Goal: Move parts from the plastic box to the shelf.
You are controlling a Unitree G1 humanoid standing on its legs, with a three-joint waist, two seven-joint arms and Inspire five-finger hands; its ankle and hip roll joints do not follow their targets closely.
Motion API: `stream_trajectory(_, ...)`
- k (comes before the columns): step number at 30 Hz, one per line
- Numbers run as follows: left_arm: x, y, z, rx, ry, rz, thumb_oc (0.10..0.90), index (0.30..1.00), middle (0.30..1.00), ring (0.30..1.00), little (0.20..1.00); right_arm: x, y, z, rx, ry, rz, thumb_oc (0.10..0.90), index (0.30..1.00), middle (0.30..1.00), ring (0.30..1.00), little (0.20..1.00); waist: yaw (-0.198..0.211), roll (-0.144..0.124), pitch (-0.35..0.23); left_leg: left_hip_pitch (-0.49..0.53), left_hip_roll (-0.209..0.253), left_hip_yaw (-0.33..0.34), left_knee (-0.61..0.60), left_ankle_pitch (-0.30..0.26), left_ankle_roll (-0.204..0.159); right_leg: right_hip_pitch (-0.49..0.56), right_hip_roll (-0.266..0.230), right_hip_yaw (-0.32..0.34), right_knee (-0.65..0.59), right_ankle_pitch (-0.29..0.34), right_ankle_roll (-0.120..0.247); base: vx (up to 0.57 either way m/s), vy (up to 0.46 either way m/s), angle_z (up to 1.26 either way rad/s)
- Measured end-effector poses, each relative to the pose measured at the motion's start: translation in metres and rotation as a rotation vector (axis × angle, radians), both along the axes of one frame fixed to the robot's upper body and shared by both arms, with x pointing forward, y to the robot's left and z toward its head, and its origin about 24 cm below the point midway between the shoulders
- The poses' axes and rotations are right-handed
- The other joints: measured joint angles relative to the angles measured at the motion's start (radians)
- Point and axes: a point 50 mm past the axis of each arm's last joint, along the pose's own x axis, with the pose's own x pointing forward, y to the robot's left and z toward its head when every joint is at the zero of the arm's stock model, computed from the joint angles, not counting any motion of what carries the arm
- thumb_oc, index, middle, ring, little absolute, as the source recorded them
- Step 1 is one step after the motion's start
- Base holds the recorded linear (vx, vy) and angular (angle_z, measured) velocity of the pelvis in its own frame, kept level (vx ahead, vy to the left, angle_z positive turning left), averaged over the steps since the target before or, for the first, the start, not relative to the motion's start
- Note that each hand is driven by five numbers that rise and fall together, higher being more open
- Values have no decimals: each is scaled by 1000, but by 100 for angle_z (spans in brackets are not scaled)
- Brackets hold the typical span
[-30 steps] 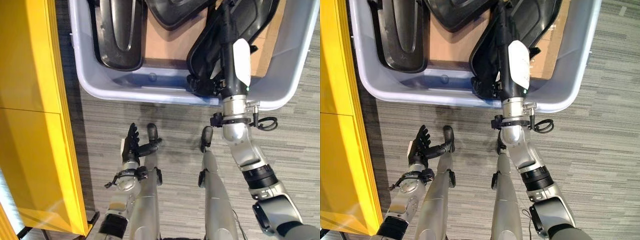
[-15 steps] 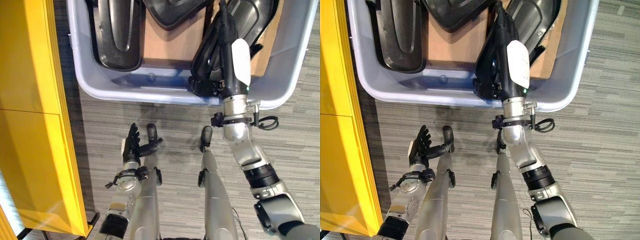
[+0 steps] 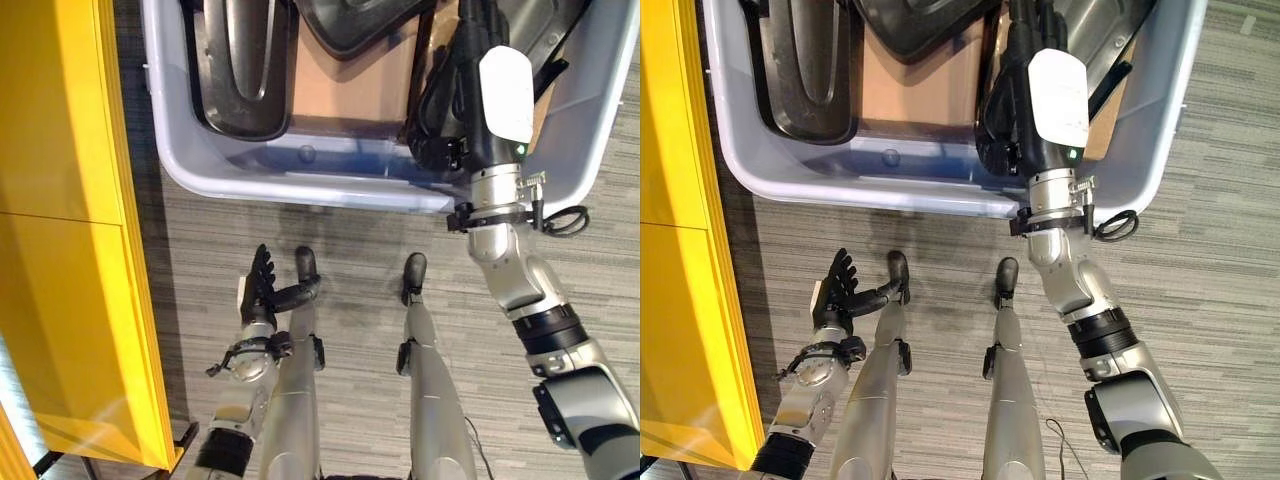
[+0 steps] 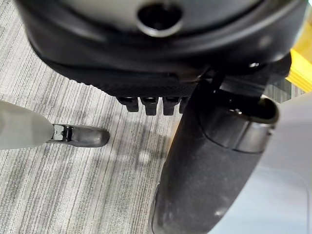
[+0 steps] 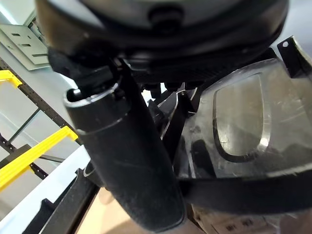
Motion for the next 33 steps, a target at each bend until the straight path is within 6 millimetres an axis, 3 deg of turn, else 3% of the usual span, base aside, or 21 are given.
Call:
stream_trajectory(6,0,-1,2,-2,-8,-3,900,1000,1000,1000,1000,-5,-2,-22,34,58,3,900,1000,1000,1000,1000,-2,0,0,-1,0,0,0,-1,0,0,0,0,-2,0,-1,10,1,0)
stream_trajectory(9,-12,-2,-8,-8,23,-6,900,1000,1000,1000,1000,-16,8,-43,190,122,71,900,1000,1000,1000,1000,-13,-2,0,32,1,3,0,-10,-2,29,3,1,0,-10,-4,-17,3,-1)
stream_trajectory(11,-12,-4,-8,-13,26,-8,900,1000,1000,1000,1000,-19,14,-45,247,144,116,900,1000,1000,1000,1000,-24,-2,0,30,1,5,0,-12,-1,25,2,3,0,-13,-6,16,10,-1)
stream_trajectory(13,-12,-6,-10,-16,36,-13,900,1000,1000,1000,1000,-31,25,-47,450,189,266,900,1000,1000,1000,1000,-35,-2,0,31,3,7,0,-13,-3,25,3,3,1,-11,-3,-8,6,-2)
stream_trajectory(18,-8,-11,-8,-29,27,-27,900,1000,1000,1000,1000,-33,45,-48,459,249,391,900,1000,1000,1000,1000,-51,-2,0,32,5,12,0,-14,-3,24,4,5,3,-12,-3,-1,0,-2)
stream_trajectory(31,-11,-10,-11,-29,39,-20,900,1000,1000,1000,1000,-31,30,-44,428,216,330,900,1000,1000,1000,1000,-49,-3,0,38,10,10,0,-15,-6,32,8,3,3,-12,-2,1,-2,0)
stream_trajectory(33,-9,-7,-9,-25,32,-15,900,1000,1000,1000,1000,-22,19,-41,394,196,256,900,1000,1000,1000,1000,-50,-5,1,40,12,7,0,-13,-7,34,11,2,7,-12,-2,-17,-4,0)
